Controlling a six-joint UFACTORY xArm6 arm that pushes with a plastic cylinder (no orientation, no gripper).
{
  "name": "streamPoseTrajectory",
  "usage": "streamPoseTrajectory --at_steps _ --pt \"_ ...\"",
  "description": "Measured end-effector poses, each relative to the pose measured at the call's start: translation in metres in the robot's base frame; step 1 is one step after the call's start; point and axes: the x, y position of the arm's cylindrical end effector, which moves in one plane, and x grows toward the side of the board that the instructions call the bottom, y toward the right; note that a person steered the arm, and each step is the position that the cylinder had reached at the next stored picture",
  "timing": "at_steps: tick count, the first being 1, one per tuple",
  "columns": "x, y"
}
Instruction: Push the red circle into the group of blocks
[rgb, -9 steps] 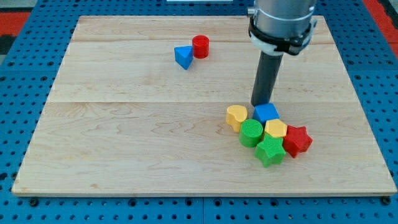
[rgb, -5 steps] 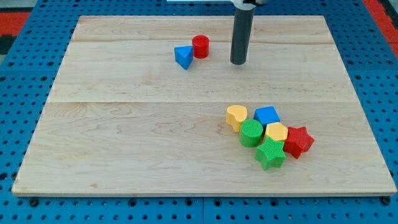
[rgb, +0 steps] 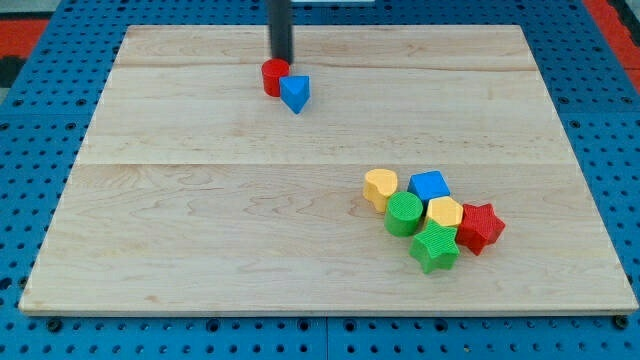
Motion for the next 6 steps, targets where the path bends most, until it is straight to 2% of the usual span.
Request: streamPoseTrajectory --at_steps 1,3,4,6 --pt "0.007 -0.043" --pt "0.068 0.017" --pt "0.103 0.032" --pt "0.142 0.036"
